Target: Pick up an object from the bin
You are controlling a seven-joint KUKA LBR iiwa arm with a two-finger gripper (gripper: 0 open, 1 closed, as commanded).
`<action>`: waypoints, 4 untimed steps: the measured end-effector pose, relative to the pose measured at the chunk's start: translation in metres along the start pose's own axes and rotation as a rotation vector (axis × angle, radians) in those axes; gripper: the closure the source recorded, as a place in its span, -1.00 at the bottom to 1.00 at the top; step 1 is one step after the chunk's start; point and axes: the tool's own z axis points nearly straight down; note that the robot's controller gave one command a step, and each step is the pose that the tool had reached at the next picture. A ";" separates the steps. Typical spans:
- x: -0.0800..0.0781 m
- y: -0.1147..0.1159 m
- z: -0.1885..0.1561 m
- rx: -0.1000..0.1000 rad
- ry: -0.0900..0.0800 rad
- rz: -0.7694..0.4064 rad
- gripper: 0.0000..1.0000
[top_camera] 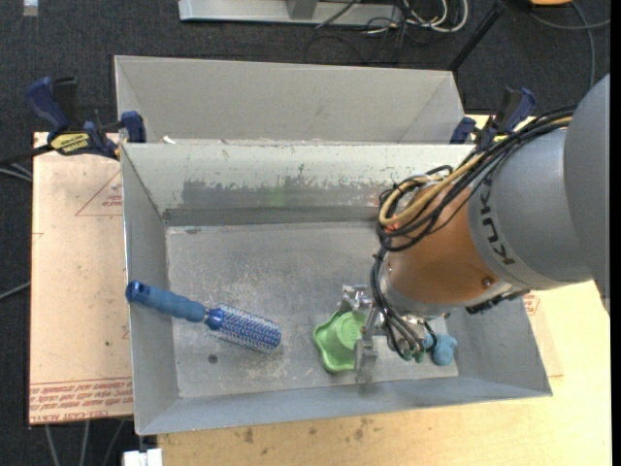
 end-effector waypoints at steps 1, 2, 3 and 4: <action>-0.004 0.028 -0.107 0.000 0.003 -0.020 1.00; -0.002 0.027 -0.103 0.002 0.012 -0.018 -1.00; 0.008 0.020 0.014 -0.001 0.000 -0.083 -1.00; 0.007 0.020 0.011 -0.001 -0.002 -0.086 1.00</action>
Offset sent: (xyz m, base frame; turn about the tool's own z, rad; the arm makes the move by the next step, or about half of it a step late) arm 0.0019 0.0261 0.1031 -0.0153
